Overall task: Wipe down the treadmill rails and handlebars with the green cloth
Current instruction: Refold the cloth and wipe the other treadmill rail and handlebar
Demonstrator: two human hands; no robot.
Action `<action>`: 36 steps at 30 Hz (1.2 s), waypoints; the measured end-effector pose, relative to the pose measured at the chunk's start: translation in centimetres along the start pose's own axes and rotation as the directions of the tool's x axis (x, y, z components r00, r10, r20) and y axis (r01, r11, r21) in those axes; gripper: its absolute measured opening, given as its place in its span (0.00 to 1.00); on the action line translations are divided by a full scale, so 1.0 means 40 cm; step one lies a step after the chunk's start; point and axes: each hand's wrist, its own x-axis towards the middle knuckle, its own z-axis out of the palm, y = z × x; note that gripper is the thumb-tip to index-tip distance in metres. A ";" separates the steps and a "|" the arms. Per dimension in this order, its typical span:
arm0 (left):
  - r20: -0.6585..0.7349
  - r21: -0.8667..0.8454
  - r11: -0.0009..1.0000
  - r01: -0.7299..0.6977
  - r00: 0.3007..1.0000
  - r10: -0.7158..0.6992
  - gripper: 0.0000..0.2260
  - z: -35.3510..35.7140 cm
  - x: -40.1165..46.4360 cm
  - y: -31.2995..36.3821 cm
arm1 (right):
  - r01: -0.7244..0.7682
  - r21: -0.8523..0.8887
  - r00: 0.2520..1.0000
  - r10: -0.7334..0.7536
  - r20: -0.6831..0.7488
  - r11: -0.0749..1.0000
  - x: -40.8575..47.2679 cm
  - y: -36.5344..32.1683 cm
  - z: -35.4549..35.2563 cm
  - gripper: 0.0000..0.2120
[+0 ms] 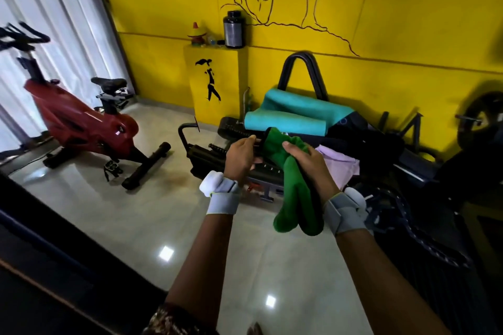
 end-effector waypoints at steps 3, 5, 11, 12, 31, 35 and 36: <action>-0.029 -0.030 0.999 -0.022 0.999 0.021 0.17 -0.005 0.115 0.030 | -0.002 -0.010 1.000 0.003 0.031 1.000 0.141 -0.028 0.024 0.18; -0.049 -0.023 0.999 -0.036 0.998 0.035 0.18 -0.013 0.216 0.064 | -0.004 -0.017 0.999 0.005 0.047 1.000 0.259 -0.056 0.055 0.11; -0.189 -0.049 0.999 0.019 0.982 -0.028 0.14 -0.082 0.466 0.099 | -0.036 -0.022 0.988 0.039 0.147 0.999 0.529 -0.074 0.160 0.06; -0.192 -0.078 0.996 0.034 0.980 -0.048 0.13 -0.090 0.476 0.093 | -0.035 -0.038 0.989 0.040 0.145 0.999 0.544 -0.068 0.166 0.09; -0.768 -0.208 0.974 0.085 0.603 -0.217 0.11 -0.574 0.841 0.064 | -0.079 -0.105 0.566 0.131 0.814 0.991 1.049 -0.011 0.850 0.06; -0.852 -0.205 0.976 0.073 0.477 -0.215 0.09 -0.706 0.849 0.066 | -0.094 -0.118 0.461 0.148 0.875 0.989 1.062 0.029 1.048 0.06; -0.866 -0.210 0.975 0.074 0.449 -0.221 0.09 -0.742 0.851 0.066 | -0.078 -0.132 0.433 0.152 0.889 0.988 1.065 0.039 1.102 0.09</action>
